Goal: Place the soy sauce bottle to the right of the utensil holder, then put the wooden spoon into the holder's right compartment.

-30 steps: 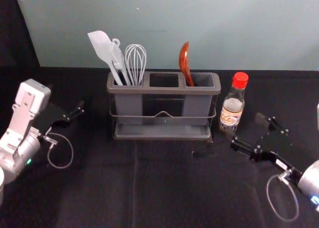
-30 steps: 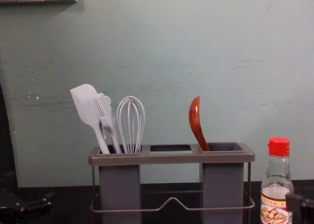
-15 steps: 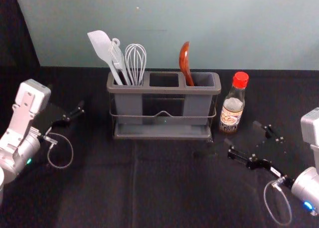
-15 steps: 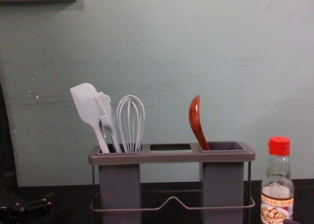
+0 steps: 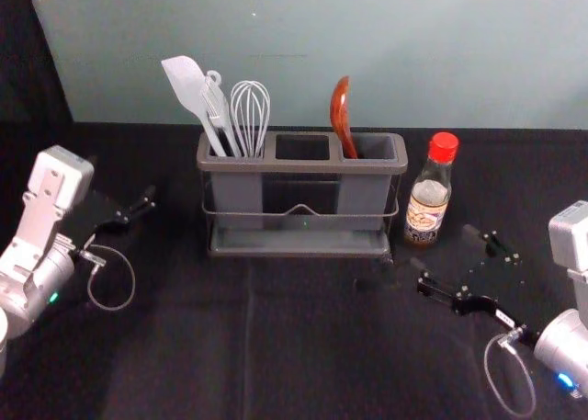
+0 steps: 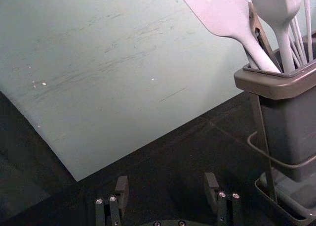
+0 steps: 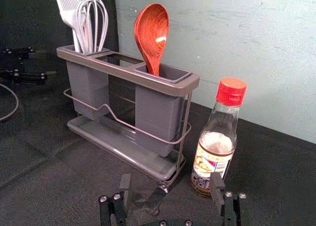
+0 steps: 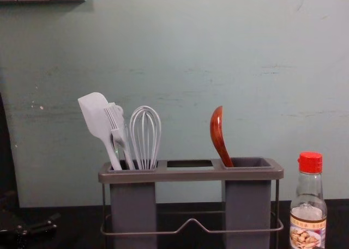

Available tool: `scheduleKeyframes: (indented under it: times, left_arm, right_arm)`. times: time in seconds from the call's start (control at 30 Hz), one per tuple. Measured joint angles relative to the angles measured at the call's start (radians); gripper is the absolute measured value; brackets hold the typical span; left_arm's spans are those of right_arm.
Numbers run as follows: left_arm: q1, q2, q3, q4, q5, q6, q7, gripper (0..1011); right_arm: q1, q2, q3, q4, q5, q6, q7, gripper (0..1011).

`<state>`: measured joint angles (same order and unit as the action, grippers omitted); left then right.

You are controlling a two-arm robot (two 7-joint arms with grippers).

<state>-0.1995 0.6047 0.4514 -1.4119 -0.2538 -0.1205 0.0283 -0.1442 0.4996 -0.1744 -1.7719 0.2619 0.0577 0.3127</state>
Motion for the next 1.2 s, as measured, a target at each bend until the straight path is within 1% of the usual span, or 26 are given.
scheduleKeyframes:
  times: [1.2]
  left_arm:
    - [0.000, 0.000, 0.000, 0.000, 0.000, 0.000, 0.000, 1005]
  right_arm:
    - [0.000, 0.001, 0.001, -0.002, 0.004, 0.003, -0.002, 1002]
